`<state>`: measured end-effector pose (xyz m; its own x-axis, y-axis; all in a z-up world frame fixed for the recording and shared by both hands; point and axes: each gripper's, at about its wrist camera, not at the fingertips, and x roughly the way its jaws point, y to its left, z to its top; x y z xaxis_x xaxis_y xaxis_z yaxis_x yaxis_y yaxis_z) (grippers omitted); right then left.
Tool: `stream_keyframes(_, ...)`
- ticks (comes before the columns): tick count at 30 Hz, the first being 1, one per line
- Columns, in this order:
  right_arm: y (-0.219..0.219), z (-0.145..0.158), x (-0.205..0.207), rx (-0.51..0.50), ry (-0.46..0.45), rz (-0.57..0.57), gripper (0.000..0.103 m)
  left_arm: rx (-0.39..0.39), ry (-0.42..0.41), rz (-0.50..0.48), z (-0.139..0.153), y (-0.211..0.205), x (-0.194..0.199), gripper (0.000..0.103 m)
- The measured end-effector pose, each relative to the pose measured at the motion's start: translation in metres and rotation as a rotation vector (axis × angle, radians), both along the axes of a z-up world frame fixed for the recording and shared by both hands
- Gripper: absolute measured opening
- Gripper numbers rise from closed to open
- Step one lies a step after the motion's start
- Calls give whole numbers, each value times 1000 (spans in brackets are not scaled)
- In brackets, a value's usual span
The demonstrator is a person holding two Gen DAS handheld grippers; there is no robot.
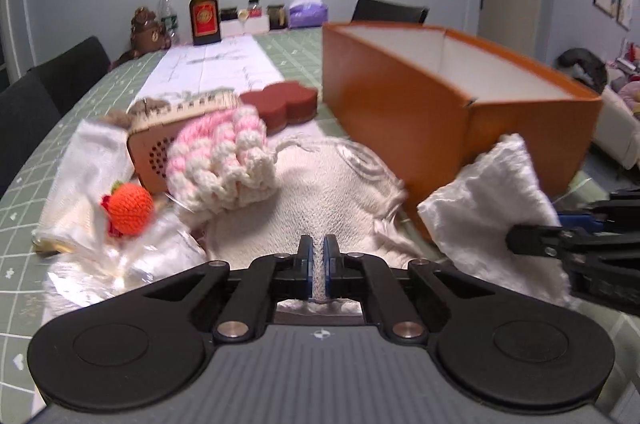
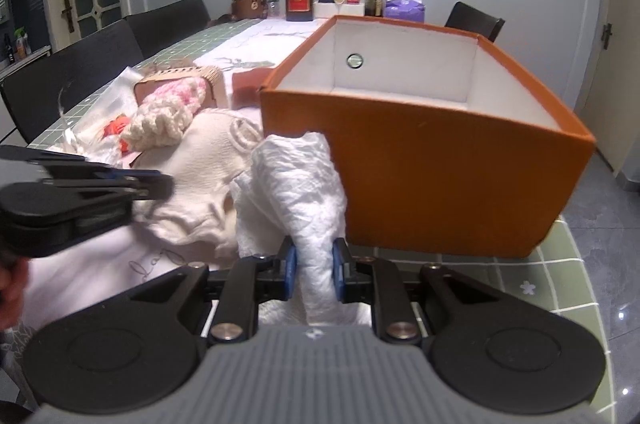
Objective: Organize soft objects
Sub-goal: 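Grasp the beige towel with the left gripper and lift it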
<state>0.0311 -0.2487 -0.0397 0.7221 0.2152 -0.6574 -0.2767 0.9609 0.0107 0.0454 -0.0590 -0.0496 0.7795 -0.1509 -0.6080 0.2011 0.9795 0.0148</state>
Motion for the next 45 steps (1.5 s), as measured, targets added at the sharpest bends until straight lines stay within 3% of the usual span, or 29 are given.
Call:
stream_keyframes(6,-10,5,-6,-17,-10,-49,17,-88,3,-80,17,13,-31,5)
stream_keyframes(11,-6,5,-11,16,9,-24,17,-124,62,-118,4,14,-36,8)
stream_keyframes(12,-4,4,-13,9,7,-23,17,-121,58,-102,3,14,-37,17)
stream_keyframes(14,-3,3,-15,4,8,-23,17,-101,65,-60,2,13,-36,51)
stream_keyframes(15,-3,2,-15,5,13,-25,17,-95,68,-37,2,14,-35,81)
stream_keyframes(16,-3,1,-15,4,17,-26,17,-95,69,-18,2,15,-36,93)
stream_keyframes(21,0,-2,-20,7,22,-22,17,-81,163,38,-6,16,-22,93)
stream_keyframes(26,3,-9,-18,8,48,-3,17,-151,210,27,-21,17,-14,95)
stream_keyframes(36,8,-19,-13,7,71,13,17,-281,260,-28,-22,23,1,95)
stream_keyframes(40,8,-20,-12,9,72,17,17,-202,245,-50,-22,7,3,91)
stream_keyframes(41,7,-20,-12,11,72,16,17,-160,235,-53,-22,1,3,85)
stream_keyframes(43,7,-19,-12,15,72,18,17,-44,203,-50,-23,-12,2,63)
stream_keyframes(45,6,-19,-13,19,73,20,17,22,176,-58,-24,-19,-2,61)
